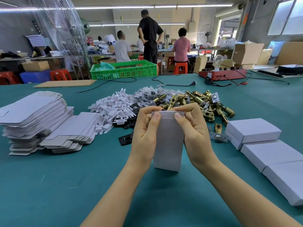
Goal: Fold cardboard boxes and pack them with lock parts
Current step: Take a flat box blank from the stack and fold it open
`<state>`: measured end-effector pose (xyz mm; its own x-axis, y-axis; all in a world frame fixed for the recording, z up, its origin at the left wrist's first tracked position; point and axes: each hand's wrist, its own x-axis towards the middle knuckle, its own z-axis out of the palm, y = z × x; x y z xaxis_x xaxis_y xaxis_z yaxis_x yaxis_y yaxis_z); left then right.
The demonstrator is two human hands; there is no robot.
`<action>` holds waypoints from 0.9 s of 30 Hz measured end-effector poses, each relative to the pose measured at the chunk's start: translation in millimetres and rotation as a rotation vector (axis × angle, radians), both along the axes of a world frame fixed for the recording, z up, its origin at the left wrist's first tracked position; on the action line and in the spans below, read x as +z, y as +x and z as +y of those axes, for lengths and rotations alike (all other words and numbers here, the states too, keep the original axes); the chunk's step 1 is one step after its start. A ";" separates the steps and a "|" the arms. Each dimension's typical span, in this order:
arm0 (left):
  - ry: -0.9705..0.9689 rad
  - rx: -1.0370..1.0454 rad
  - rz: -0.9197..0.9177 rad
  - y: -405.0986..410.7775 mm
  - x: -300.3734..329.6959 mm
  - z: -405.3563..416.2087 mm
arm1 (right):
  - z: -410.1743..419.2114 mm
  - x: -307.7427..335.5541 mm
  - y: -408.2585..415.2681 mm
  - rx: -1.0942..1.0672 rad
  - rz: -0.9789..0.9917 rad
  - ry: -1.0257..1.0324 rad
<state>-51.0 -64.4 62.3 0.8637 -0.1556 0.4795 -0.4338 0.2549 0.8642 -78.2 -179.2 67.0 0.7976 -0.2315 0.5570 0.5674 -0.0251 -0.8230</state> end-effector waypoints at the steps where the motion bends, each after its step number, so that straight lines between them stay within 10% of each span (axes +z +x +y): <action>1: 0.008 0.007 -0.006 0.4 0.2 0.2 | 0.1 0.4 0.0 0.006 0.002 0.005; 27: -0.006 0.006 -0.091 -7.1 -6.7 5.7 | 4.0 -5.1 1.1 -0.059 -0.068 -0.106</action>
